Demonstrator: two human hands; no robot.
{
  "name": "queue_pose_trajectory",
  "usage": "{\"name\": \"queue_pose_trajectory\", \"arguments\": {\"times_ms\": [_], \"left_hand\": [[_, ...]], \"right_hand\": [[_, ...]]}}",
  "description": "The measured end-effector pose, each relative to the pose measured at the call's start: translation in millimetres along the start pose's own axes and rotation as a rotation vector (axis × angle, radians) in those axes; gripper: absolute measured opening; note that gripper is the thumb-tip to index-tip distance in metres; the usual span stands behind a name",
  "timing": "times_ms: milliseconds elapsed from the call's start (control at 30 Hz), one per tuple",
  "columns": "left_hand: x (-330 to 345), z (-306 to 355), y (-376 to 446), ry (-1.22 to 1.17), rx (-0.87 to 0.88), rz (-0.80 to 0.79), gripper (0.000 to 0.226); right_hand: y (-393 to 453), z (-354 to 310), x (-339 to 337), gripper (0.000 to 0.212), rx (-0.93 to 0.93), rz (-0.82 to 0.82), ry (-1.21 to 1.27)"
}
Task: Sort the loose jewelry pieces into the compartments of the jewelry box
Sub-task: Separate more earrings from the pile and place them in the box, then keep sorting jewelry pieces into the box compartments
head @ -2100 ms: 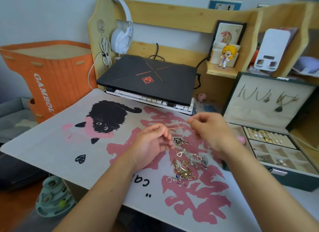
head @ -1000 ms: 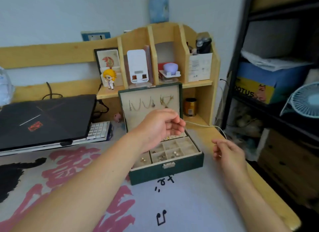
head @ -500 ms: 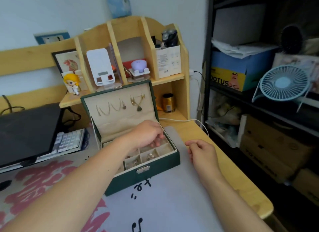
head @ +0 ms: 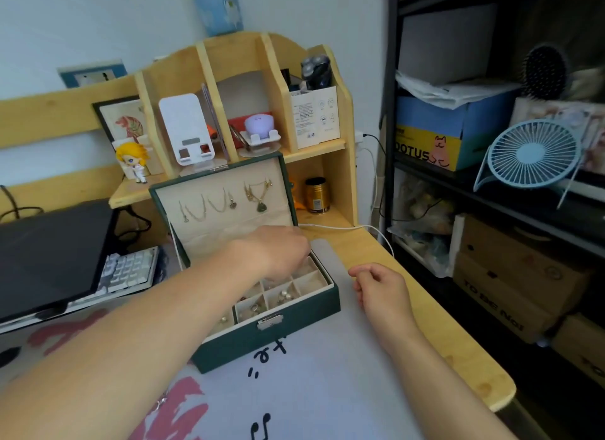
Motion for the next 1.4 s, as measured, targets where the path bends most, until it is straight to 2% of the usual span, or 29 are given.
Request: {"name": "queue_pose_trajectory", "arguments": {"times_ms": [167, 300, 467, 600, 733, 800, 900, 967, 1033, 1167, 1267, 1400], "left_hand": [[-1, 6, -4, 0.012, 0.015, 0.004, 0.022], [-3, 2, -9, -0.001, 0.01, 0.002, 0.034], [-19, -11, -36, -0.265, -0.069, 0.195, 0.053], [-8, -40, -120, -0.579, -0.27, 0.453, 0.035], [69, -77, -245, -0.902, -0.672, 0.666, 0.031], [115, -87, -294, -0.998, -0.879, 0.738, 0.032], [165, -85, -342, -1.03, -1.065, 0.749, 0.025], [184, -78, -354, -1.048, -1.085, 0.747, 0.025], [197, -75, -356, -1.111, -1.084, 0.734, 0.031], [210, -77, -357, -1.207, -1.075, 0.723, 0.035], [212, -75, -355, -1.213, -1.025, 0.698, 0.036], [210, -76, -356, -1.2, -1.005, 0.696, 0.038]], "right_hand": [[0, 1, 0, 0.026, -0.008, -0.003, -0.023], [1, 1, 1, 0.026, -0.008, -0.01, -0.035], [-6, -7, 2, 0.026, -0.039, -0.025, -0.101], [-31, -39, 6, 0.024, -0.215, -0.012, -0.291], [-80, -76, 39, 0.022, -0.529, -0.009, -0.434], [-116, -92, 69, 0.02, -0.701, -0.095, -0.441], [-175, -92, 133, 0.017, -0.876, -0.414, -0.469], [-201, -71, 172, 0.015, -0.889, -0.616, -0.544], [-211, -43, 198, 0.018, -0.828, -0.718, -0.656], [-209, -10, 212, 0.021, -0.685, -0.688, -0.775], [-210, -6, 219, 0.014, -0.67, -0.675, -0.836], [-217, -4, 238, 0.016, -0.687, -0.684, -0.94]]}}
Point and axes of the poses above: each hand's wrist, its own y-axis towards the middle knuckle, its own x-axis out of the palm, z = x × y, the point moved 6 cm from there along y, towards the middle knuckle, and after that the axes turned 6 degrees about y, right-handed, at the moved point
